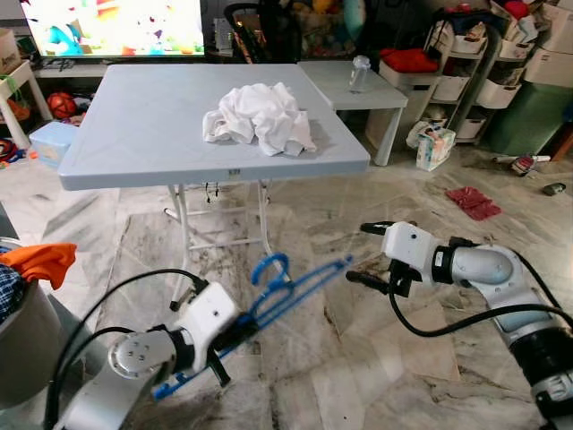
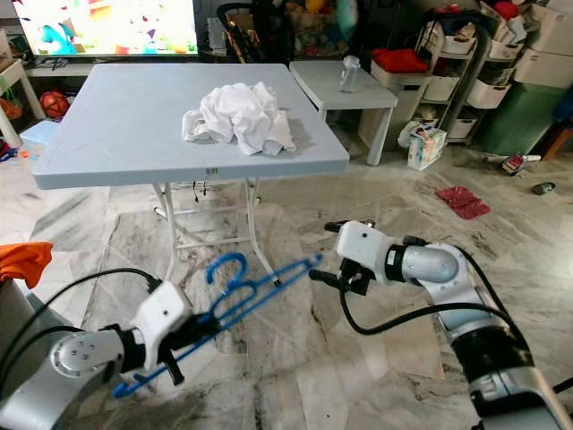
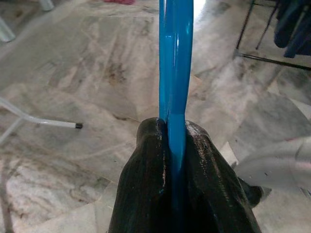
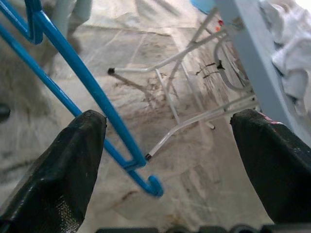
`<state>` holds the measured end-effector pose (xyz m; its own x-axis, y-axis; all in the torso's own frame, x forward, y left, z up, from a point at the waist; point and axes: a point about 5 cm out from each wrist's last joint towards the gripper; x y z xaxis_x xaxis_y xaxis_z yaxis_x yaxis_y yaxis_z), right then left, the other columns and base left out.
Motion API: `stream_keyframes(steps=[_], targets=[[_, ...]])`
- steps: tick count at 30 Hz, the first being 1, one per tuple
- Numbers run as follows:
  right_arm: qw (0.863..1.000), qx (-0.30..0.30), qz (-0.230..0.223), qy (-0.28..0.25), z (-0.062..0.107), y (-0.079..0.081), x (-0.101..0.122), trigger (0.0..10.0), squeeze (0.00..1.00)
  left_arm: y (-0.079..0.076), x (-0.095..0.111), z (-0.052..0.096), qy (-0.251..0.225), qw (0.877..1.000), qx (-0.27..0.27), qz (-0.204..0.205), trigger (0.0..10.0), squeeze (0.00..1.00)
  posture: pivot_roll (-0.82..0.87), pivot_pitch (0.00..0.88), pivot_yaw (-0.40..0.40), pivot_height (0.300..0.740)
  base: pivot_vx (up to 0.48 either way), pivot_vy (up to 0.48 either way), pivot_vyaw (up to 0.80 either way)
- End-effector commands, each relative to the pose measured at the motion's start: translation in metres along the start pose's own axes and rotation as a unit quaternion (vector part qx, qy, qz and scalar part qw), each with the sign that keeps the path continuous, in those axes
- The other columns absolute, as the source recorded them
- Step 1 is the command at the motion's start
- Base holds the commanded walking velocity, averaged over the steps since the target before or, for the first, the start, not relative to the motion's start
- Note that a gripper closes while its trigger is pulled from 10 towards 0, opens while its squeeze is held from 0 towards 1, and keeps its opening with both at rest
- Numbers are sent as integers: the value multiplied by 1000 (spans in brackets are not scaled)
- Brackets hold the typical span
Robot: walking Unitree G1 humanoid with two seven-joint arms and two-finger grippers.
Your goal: Hang hanger
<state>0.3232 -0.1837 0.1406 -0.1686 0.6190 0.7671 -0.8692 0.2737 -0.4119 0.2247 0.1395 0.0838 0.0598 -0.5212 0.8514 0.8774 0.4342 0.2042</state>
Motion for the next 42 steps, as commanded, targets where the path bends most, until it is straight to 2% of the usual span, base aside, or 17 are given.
stream_keyframes(steps=[1, 7, 15, 16, 17, 18, 20, 21, 22, 25, 28, 30, 32, 42], targets=[[999, 35, 13, 11, 1, -1, 2, 10000, 0, 4, 5, -2, -11, 1000, -11, -18, 10000, 0, 91, 0, -86, 740, 0, 0, 0], [992, 120, 16, 37, 1, 12, 0, 10000, 0, 7, 8, -6, -16, 999, -30, -39, 10000, 0, 85, 0, -73, 740, 0, 0, 0], [987, 159, 25, 30, -6, 15, 7, 10000, 0, 5, 11, -15, -26, 998, -45, -43, 10000, 0, 76, 0, -64, 740, 0, 0, 0], [986, 164, 26, 30, -7, 15, 7, 8392, 0, 5, 12, -16, -27, 998, -46, -44, 10000, 0, 72, 0, -63, 740, 0, 0, 0], [984, 173, 29, 33, -8, 17, 8, 8000, 0, 3, 12, -18, -28, 997, -49, -46, 10000, 0, 72, 0, -63, 740, 0, 0, 0], [983, 175, 32, 34, -9, 17, 9, 4549, 0, 3, 12, -19, -28, 997, -50, -47, 10000, 0, 70, 0, -63, 740, 0, 0, 0], [982, 184, 35, 31, -14, 18, 14, 4275, 0, 2, 10, -21, -25, 997, -53, -54, 10000, 0, 69, 0, -63, 740, 0, 0, 0], [981, 186, 36, 29, -15, 19, 15, 2745, 0, 2, 10, -21, -25, 997, -54, -54, 10000, 0, 69, 0, -63, 740, 0, 0, 0], [981, 188, 37, 27, -17, 19, 17, 0, 0, 1, 10, -22, -25, 997, -55, -54, 10000, 0, 66, 0, -63, 740, 0, 0, 0], [980, 193, 41, 30, -22, 22, 17, 0, 0, 1, 10, -24, -24, 996, -56, -58, 10000, 0, 66, 0, -63, 740, 0, 0, 0], [976, 197, 64, 68, -25, 24, 9, 0, 0, 0, 8, -25, -18, 996, -59, -64, 10000, 0, 64, 0, -58, 740, 0, 0, 0], [976, 202, 54, 63, -28, 25, 11, 0, 0, -1, 8, -25, -19, 996, -60, -64, 10000, 0, 62, 0, -59, 740, 0, 0, 0], [971, 217, 64, 72, -32, 29, 11, 0, 0, -1, 8, -26, -19, 996, -63, -66, 10000, 0, 61, 0, -59, 740, 0, 0, 0], [968, 218, 75, 99, -44, 33, 7, 0, 0, -2, 7, -30, -17, 996, -60, -71, 10000, 0, 59, 0, -64, 740, 0, 0, 0]])
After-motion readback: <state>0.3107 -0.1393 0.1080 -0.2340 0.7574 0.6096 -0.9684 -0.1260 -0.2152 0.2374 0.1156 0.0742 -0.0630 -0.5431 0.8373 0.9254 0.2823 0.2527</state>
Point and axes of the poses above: a point about 5 cm out from each wrist's last joint towards the gripper, its own z axis pointing back from the gripper into the wrist, its own x axis along the axis of the wrist's last joint, y = z × x, and after that the axes turned 10 degrees about -z, right-handed
